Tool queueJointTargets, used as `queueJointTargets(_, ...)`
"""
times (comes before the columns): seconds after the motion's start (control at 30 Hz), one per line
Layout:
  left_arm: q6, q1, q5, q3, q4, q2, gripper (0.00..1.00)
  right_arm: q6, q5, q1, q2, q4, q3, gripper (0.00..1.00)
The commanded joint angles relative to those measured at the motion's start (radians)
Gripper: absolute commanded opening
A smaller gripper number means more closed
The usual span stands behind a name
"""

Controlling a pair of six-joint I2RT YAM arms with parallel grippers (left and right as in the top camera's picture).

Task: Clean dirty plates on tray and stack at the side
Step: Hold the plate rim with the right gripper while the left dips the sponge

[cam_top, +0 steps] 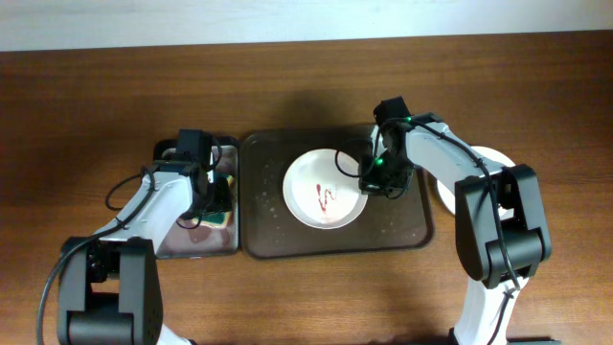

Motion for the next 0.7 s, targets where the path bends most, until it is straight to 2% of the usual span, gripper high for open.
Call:
queueJointTargets(0.0,0.005,0.008,-0.013,-0.008,-0.005,-0.006,0.56,0.045,0.051,-0.004,0.011,-0.016,-0.005,0.22)
queueJointTargets(0.03,0.005,0.008,-0.013,-0.008,-0.004,-0.006,0.56,0.043,0.051,-0.005,0.011,-0.007,-0.005,0.27)
queueJointTargets(0.1,0.005,0.008,-0.013,-0.008,-0.005,-0.006,0.56,0.034,0.056,-0.007,0.011,0.027,-0.005,0.27)
queueJointTargets(0.33,0.005,0.008,-0.013,-0.008,-0.005,-0.006,0.56,0.034,0.14,-0.018,0.011,0.13,-0.005,0.22)
queueJointTargets(0.47,0.005,0.008,-0.013,-0.008,-0.005,-0.006,0.56,0.034,0.175,-0.018,0.011,0.124,-0.005,0.08)
queueJointTargets(0.53,0.005,0.008,-0.013,-0.008,-0.005,-0.006,0.56,0.035,0.175,-0.017,0.011,0.113,-0.009,0.04)
queueJointTargets(0.67,0.005,0.008,-0.013,-0.008,-0.001,-0.006,0.56,0.034,0.175,-0.017,0.011,0.083,-0.011,0.04)
